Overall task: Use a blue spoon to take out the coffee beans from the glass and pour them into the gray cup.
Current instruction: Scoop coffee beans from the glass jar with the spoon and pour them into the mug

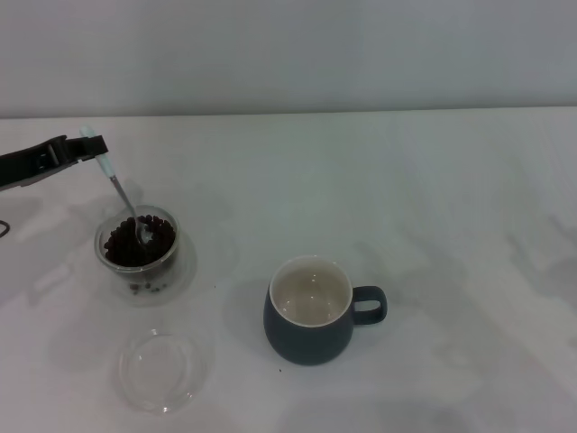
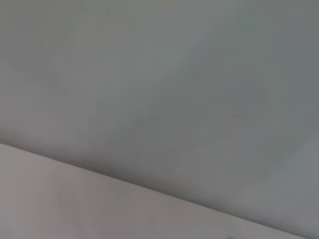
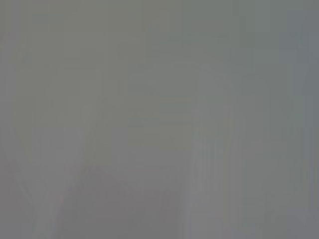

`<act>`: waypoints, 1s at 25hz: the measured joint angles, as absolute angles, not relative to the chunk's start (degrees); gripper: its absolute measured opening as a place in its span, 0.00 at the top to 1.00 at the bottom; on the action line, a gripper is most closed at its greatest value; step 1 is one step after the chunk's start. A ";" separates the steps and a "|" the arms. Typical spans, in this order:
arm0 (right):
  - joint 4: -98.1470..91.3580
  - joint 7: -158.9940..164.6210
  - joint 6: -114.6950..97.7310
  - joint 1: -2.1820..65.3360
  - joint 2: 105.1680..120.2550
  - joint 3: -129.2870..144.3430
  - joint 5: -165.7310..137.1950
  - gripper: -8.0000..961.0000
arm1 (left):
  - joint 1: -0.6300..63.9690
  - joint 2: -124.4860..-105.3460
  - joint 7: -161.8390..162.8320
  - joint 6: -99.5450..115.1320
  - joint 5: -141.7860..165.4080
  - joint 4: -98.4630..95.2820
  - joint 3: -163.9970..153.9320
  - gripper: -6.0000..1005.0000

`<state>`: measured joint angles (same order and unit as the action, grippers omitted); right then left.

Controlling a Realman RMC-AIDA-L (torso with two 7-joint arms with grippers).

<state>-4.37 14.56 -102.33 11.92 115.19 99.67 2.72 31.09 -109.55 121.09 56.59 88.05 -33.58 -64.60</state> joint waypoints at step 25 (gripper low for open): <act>-4.43 14.50 -99.93 13.52 114.96 99.50 2.86 0.24 | 24.72 -113.10 126.88 56.56 86.31 -31.69 -57.03 0.87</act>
<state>-4.43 14.50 -99.93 13.52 114.96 99.50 2.86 24.72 -113.10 126.88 56.56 86.31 -31.69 -57.03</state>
